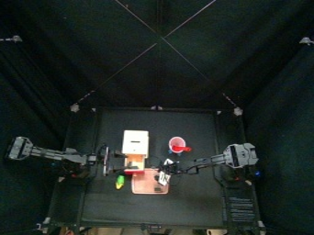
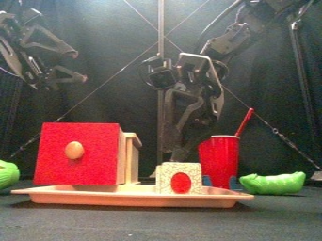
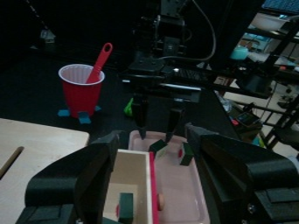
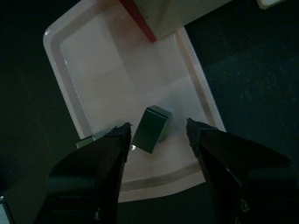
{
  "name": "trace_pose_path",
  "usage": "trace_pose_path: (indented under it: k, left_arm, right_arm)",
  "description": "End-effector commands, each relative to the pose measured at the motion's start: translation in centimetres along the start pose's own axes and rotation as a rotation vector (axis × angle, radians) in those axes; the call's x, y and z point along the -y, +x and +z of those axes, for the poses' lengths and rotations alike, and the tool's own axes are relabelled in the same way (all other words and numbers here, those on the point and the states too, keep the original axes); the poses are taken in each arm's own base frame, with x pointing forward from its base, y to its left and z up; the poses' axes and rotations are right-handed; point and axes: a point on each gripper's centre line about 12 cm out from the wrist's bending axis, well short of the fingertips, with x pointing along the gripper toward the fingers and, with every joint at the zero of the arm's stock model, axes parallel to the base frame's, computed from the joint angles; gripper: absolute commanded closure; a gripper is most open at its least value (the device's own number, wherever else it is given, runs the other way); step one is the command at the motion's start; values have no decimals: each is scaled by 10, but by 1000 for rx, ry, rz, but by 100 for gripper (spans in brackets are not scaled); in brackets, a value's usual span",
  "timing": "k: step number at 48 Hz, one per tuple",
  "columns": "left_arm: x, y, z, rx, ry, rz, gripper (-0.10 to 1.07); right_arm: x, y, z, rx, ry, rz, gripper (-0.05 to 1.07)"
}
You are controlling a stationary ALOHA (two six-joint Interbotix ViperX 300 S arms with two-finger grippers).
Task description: Grab sushi piece off plate
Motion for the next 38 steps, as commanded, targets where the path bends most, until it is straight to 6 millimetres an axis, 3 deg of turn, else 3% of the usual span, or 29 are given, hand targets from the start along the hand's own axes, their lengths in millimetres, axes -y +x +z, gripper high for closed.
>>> trace_pose_path:
  k: [1, 38]
  left_arm:
    - [1, 2, 6, 21, 3, -4, 2]
    - [-4, 2, 7, 28, 45, 10, 2]
  right_arm:
    - [-5, -6, 8, 23, 3, 16, 15]
    - [-10, 13, 12, -48, -4, -19, 16]
